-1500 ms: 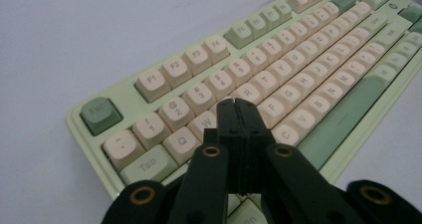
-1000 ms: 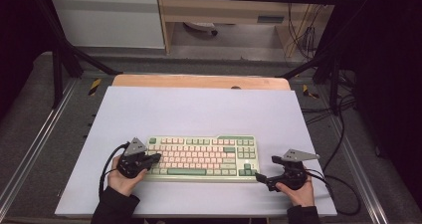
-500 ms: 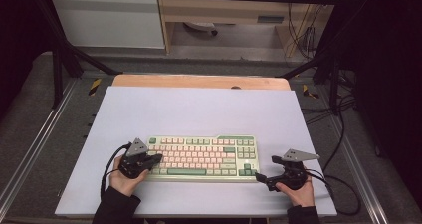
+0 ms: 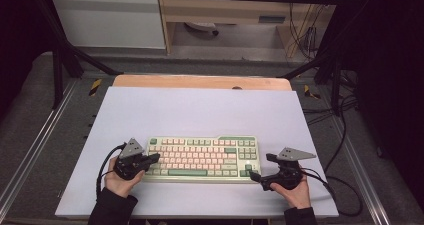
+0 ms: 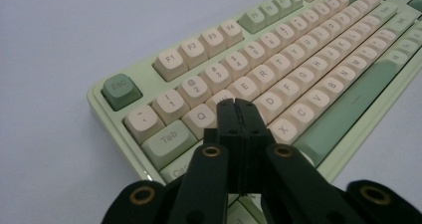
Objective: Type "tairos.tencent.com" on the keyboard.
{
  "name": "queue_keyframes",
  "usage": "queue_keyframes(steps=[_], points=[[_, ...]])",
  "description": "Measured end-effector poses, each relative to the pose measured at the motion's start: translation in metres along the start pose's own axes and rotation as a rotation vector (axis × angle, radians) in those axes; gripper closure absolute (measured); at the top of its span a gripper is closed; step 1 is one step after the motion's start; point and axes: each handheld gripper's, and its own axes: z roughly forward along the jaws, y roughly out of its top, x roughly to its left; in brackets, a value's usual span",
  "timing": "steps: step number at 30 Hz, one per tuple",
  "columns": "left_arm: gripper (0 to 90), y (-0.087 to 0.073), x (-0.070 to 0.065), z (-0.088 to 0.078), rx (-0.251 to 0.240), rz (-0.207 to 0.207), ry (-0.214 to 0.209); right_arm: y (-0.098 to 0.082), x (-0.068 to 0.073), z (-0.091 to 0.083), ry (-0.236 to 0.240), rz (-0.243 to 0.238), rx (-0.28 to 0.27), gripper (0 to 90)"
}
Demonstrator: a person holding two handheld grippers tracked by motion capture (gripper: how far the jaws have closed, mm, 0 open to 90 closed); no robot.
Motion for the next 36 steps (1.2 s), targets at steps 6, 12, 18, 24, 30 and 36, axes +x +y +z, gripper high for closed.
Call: queue_keyframes(steps=[6,12,18,24,30,36], points=[[90.0,-0.002,0.004,-0.002,-0.007,-0.015,-0.01,0.016,0.017,0.012,-0.012,-0.024,0.004,13.6],[90.0,-0.002,0.006,-0.004,-0.011,-0.016,-0.009,0.028,0.027,0.023,0.011,-0.036,-0.018,29.0],[90.0,-0.002,0.008,-0.006,-0.019,-0.02,-0.007,0.038,0.036,0.037,0.038,-0.051,-0.02,49.5],[90.0,-0.002,0.008,-0.006,-0.021,-0.022,-0.012,0.046,0.044,0.051,0.062,-0.045,-0.018,64.0],[90.0,-0.002,0.008,-0.005,-0.017,-0.019,-0.014,0.051,0.049,0.067,0.054,-0.049,-0.016,74.8],[90.0,-0.002,0.008,-0.004,-0.015,-0.018,-0.016,0.054,0.053,0.085,0.053,-0.041,0.005,83.7]])
